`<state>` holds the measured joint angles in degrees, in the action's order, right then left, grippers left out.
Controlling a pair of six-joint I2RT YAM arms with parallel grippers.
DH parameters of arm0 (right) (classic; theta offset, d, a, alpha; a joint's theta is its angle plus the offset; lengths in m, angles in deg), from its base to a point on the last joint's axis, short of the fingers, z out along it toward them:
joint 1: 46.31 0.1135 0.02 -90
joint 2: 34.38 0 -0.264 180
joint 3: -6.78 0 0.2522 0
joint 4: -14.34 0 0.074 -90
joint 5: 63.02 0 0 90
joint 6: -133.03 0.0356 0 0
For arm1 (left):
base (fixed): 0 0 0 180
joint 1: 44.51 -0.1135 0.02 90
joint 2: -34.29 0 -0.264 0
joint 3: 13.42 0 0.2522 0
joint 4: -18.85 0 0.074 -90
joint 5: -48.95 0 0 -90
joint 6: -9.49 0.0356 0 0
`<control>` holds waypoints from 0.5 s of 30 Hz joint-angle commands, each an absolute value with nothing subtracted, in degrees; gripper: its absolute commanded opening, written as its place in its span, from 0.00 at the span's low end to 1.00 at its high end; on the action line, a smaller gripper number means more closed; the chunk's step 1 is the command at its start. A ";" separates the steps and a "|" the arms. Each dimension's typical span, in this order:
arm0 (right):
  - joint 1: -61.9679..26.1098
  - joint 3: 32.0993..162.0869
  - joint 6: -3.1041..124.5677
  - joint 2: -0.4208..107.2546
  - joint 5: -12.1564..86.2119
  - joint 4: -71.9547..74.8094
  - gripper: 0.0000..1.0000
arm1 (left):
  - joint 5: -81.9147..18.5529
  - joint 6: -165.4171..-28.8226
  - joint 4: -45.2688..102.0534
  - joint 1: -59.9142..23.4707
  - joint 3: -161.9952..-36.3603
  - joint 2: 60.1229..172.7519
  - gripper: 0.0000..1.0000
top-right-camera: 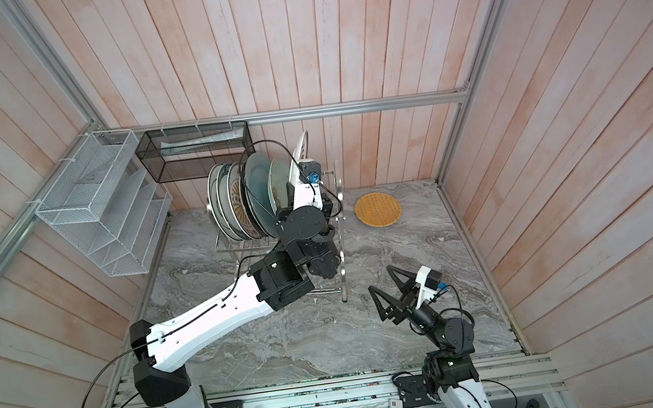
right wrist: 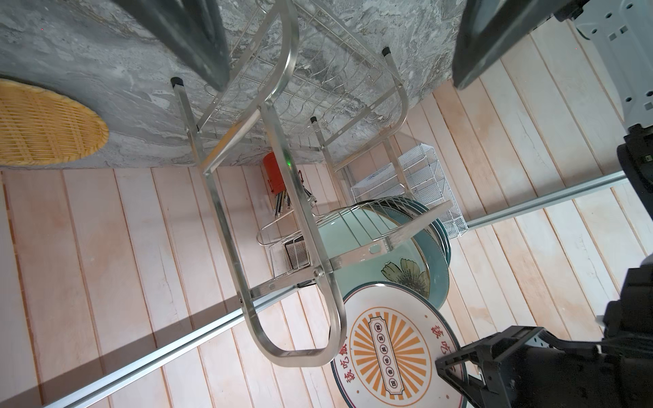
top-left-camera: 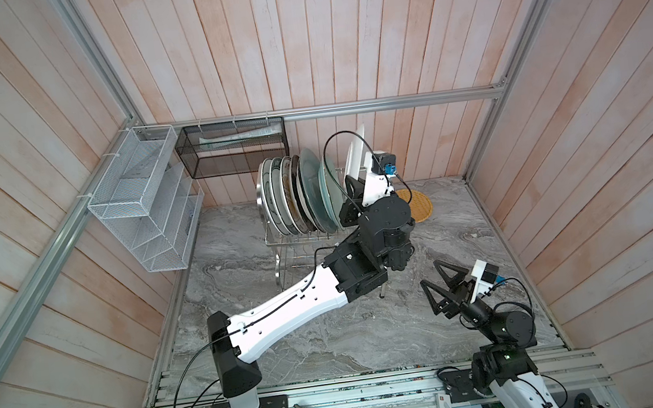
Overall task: Load the plates into the dish rack
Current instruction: 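Carry the white plate with the left gripper into the upper rack tier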
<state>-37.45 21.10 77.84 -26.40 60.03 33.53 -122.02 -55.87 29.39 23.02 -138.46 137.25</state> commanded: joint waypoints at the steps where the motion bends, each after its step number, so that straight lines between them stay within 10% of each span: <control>1: -37.01 19.31 77.13 -26.22 59.27 34.11 0.98 | -121.13 -58.35 32.45 23.47 -142.63 138.02 0.00; 7: -36.72 19.31 76.96 -25.95 59.12 34.16 0.98 | -110.00 -99.19 84.98 20.37 -164.50 145.40 0.00; 15: -36.19 19.13 76.87 -24.57 58.97 35.15 0.98 | -112.03 -95.58 78.64 19.79 -159.50 144.50 0.00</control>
<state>-36.68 21.10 77.45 -25.11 59.51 33.61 -112.71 -93.59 78.41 19.50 -161.56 145.95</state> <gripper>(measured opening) 0.979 0.068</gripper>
